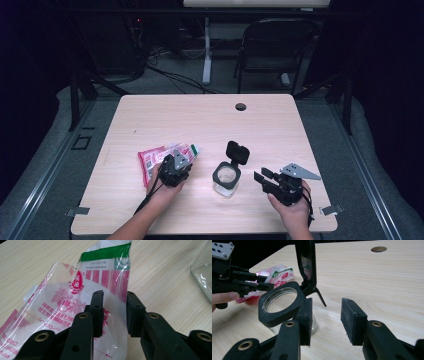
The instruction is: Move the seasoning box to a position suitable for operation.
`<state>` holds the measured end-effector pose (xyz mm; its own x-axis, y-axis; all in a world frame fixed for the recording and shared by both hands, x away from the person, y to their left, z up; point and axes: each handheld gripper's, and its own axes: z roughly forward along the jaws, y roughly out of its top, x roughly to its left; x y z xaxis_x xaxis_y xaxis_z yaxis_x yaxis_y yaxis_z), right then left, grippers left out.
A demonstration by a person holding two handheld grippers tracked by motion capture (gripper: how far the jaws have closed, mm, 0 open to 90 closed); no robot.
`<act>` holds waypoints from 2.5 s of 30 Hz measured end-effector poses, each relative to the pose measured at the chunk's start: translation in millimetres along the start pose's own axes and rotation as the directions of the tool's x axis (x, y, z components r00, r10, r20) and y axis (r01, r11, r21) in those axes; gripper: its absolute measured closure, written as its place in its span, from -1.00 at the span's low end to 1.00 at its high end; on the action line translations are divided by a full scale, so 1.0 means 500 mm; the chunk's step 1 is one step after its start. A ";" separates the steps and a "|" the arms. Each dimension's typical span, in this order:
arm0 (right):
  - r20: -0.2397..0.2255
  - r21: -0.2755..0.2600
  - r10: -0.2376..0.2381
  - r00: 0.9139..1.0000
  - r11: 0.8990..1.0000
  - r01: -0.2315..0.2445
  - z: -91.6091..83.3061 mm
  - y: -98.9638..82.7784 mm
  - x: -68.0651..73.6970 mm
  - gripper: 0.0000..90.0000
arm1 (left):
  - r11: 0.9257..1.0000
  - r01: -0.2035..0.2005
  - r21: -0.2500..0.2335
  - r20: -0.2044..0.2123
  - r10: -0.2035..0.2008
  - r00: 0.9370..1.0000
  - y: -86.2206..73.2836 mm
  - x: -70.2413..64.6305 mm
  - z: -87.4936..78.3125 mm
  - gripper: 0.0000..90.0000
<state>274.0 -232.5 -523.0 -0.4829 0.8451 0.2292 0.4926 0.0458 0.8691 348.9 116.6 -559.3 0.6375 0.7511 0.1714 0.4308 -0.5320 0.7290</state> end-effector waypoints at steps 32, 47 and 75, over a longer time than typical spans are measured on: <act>-0.018 0.010 0.007 1.000 1.000 -0.007 0.009 -0.003 0.003 0.37 | 0.973 0.232 0.011 0.110 -0.232 0.966 -0.025 0.052 0.012 0.90; -0.014 0.014 0.006 1.000 1.000 -0.006 0.009 -0.004 0.003 0.37 | 0.968 0.252 0.007 0.116 -0.251 0.961 -0.027 0.056 0.014 0.99; -0.031 0.006 0.007 0.999 1.000 -0.007 0.014 0.003 0.001 0.35 | 0.964 0.262 -0.048 0.122 -0.255 0.959 -0.024 0.069 -0.044 1.00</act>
<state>279.7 -228.5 -524.5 -0.5021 0.8282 0.2489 0.5001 0.0433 0.8649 351.6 157.4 -547.3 0.5793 0.8087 -0.1020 0.5518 -0.2970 0.7793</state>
